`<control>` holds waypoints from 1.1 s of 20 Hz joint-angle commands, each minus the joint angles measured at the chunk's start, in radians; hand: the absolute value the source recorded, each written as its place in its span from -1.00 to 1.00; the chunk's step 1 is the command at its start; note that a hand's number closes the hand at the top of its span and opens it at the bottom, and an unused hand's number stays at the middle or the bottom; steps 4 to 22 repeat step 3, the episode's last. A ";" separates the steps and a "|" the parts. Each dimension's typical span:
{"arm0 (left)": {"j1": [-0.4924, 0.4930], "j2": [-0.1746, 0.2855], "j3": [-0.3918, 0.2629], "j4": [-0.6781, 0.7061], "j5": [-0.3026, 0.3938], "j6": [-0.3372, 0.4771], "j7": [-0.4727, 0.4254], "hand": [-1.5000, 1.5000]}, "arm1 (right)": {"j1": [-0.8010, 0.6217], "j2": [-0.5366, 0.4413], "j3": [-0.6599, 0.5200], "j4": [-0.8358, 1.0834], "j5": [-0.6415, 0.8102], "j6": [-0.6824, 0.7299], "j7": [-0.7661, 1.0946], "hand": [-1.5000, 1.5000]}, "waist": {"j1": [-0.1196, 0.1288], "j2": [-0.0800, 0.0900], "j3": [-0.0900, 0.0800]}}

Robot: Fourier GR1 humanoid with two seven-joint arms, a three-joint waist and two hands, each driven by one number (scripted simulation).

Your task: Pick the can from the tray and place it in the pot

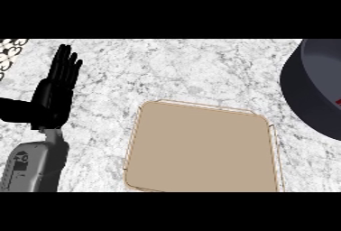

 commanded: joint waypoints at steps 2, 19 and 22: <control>0.006 -0.007 -0.004 0.007 -0.006 0.002 -0.014 0.00 | 0.041 -0.023 -0.021 -0.009 -0.026 0.103 -0.080 -1.00 | -0.005 0.001 0.001; 0.000 0.004 0.002 -0.002 0.004 -0.004 0.004 0.00 | 0.044 -0.044 -0.016 -0.009 -0.021 0.122 -0.059 -1.00 | -0.001 0.001 0.002; 0.000 0.004 0.002 -0.002 0.004 -0.004 0.004 0.00 | 0.044 -0.044 -0.016 -0.009 -0.021 0.122 -0.059 -1.00 | -0.001 0.001 0.002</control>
